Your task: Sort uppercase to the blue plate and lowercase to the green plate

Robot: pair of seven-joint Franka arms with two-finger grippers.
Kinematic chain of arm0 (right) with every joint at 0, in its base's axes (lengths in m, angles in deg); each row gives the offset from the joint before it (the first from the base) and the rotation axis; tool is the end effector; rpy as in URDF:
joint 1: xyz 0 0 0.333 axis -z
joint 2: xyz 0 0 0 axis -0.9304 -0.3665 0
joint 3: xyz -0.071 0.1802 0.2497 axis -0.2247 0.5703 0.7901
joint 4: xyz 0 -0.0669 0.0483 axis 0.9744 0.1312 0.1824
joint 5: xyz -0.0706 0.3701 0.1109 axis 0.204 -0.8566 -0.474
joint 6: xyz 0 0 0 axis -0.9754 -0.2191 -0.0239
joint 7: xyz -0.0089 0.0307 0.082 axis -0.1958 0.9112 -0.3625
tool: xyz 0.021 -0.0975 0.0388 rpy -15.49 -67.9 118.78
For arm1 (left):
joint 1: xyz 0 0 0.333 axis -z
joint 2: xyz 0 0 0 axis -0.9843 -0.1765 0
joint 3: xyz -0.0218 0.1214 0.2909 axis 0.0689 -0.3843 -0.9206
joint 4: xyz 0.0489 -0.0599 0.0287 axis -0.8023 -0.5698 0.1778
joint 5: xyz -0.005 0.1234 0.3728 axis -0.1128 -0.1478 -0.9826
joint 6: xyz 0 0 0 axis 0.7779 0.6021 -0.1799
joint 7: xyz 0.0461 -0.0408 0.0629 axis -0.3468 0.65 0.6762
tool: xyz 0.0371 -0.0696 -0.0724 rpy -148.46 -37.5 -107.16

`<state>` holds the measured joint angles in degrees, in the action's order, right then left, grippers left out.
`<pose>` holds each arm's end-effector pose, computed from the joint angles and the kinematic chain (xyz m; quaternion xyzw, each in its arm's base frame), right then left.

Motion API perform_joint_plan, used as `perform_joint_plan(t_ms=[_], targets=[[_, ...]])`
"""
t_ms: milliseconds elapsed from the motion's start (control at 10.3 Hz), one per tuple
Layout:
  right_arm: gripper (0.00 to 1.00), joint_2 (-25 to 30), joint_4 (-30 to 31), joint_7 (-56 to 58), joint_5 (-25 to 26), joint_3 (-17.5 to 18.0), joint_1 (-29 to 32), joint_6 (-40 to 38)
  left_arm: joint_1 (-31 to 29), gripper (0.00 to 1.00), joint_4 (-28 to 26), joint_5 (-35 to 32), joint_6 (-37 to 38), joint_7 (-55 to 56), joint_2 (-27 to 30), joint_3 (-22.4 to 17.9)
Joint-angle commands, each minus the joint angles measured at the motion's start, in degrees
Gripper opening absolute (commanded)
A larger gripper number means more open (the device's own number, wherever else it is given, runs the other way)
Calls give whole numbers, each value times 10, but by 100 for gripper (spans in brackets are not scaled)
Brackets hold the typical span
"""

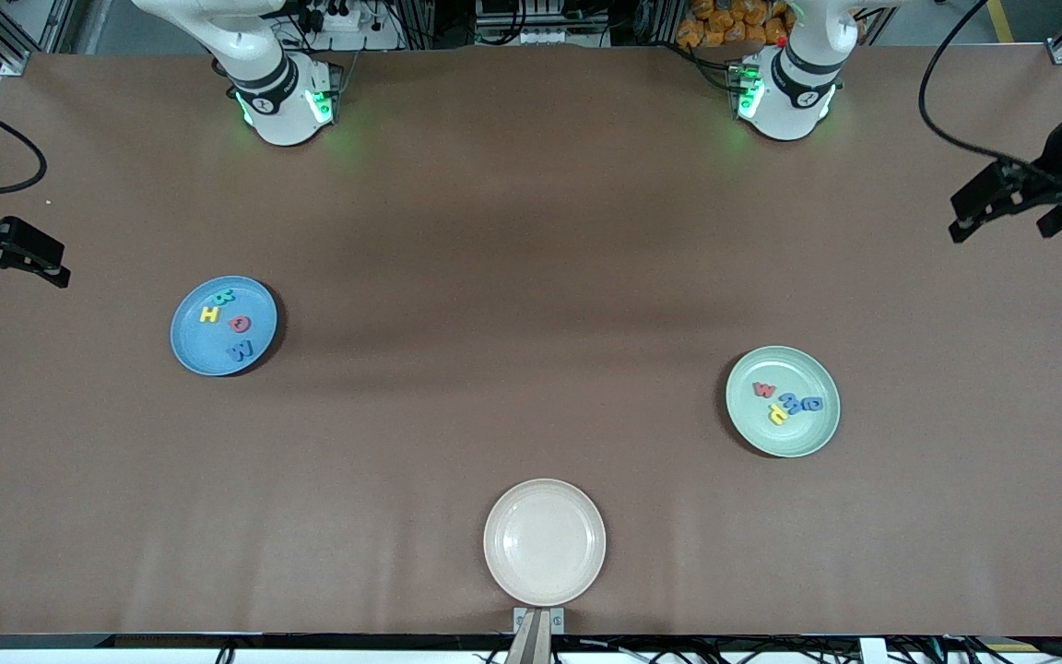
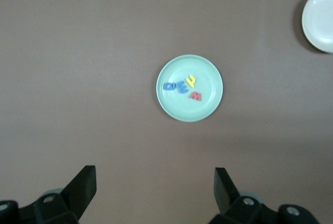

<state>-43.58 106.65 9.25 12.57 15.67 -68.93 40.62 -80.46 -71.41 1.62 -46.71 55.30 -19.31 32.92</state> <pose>0.5866 -0.0154 0.6334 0.9992 0.0287 0.0200 0.0214 0.5333 -0.0494 0.6689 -0.9988 -0.0148 -0.0467 0.0045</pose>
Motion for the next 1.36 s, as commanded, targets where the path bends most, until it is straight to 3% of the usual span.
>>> perform_joint_plan(t_ms=[0,680,1263], targets=[[100,5,2,7,-8,10,12,-4,0,100,30,6,32,-20,-2,4],[100,57,85,7,-9,10,11,47,1,100,36,7,38,-20,-1,4],[100,65,104,7,-9,10,11,54,0,100,36,8,38,-20,-2,8]])
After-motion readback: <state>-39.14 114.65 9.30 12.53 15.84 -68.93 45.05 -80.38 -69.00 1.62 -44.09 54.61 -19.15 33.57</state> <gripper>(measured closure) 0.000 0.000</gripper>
